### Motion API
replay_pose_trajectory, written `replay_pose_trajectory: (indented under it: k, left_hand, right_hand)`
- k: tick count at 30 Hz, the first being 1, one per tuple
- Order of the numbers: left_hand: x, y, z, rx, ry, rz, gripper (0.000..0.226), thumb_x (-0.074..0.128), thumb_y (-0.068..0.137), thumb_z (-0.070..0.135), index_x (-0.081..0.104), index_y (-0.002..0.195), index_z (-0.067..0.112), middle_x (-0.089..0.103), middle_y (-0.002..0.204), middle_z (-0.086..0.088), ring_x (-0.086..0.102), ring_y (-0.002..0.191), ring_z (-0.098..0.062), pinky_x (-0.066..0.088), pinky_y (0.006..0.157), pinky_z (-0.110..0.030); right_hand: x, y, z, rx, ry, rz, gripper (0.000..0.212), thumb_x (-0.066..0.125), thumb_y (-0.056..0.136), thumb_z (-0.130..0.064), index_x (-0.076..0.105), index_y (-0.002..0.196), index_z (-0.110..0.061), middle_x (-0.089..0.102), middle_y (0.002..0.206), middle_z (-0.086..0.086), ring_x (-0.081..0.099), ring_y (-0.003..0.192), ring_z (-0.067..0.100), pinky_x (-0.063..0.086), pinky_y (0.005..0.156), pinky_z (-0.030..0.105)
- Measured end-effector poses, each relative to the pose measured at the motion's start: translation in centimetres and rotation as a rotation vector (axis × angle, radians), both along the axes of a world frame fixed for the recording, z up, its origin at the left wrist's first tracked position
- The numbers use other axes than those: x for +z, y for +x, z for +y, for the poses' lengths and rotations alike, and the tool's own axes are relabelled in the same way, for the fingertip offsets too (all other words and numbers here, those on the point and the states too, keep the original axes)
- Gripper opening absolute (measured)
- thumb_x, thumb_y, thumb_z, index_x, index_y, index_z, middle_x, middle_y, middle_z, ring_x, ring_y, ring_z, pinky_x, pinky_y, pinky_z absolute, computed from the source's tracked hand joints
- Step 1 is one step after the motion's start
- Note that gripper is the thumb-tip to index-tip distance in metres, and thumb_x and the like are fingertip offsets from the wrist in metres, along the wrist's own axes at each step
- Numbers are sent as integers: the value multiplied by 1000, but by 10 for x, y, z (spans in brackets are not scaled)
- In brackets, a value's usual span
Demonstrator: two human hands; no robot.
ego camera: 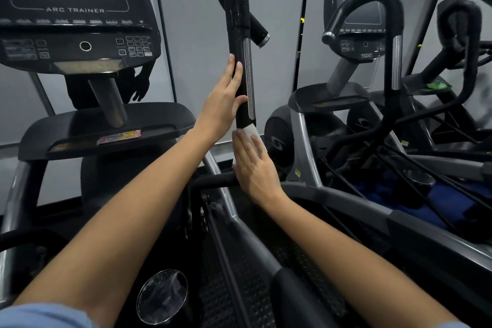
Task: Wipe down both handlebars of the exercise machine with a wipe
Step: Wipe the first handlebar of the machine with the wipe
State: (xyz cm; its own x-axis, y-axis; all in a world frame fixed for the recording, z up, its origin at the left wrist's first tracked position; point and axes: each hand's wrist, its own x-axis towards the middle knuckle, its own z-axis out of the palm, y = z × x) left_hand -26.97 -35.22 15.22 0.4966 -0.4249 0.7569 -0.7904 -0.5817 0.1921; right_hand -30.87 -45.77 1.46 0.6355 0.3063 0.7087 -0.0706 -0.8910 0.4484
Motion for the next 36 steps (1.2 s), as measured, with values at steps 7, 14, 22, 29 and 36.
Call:
replay_pose_trajectory:
  k: [7,14,22,29,36]
  left_hand:
    - [-1,0,0,-7,-5,1,65,51,94,10,13,147,6,2,157,-7,21,141,-21,29,108,-29]
    - [-2,2,0,-12,-10,3,65,52,93,10,15,147,5,3,157,-6,23,140,-22,32,106,-32]
    - [-3,3,-1,-19,-10,1,65,51,94,9,14,147,5,3,157,-7,21,141,-21,29,108,-31]
    - [-3,3,-1,-16,-10,-1,65,51,94,9,14,147,5,3,157,-7,23,141,-22,33,105,-32]
    - [-3,3,-1,-10,-13,3,65,51,94,10,14,147,6,2,157,-6,23,141,-21,35,104,-33]
  right_hand:
    - [-1,-5,0,59,40,13,59,29,96,-30,17,144,2,16,154,13,3,144,22,-1,116,40]
    - [-27,-17,-12,216,245,30,59,29,95,-27,12,147,-3,-9,156,10,-6,145,22,16,115,41]
    - [-14,-23,3,208,530,-6,59,34,92,-24,19,145,-3,18,152,16,16,140,32,33,110,45]
    - [12,-24,16,327,740,-27,52,39,93,-10,28,142,2,37,138,24,38,126,32,39,106,40]
    - [9,-28,7,307,565,30,55,41,86,-5,33,139,6,39,141,25,39,130,36,37,108,42]
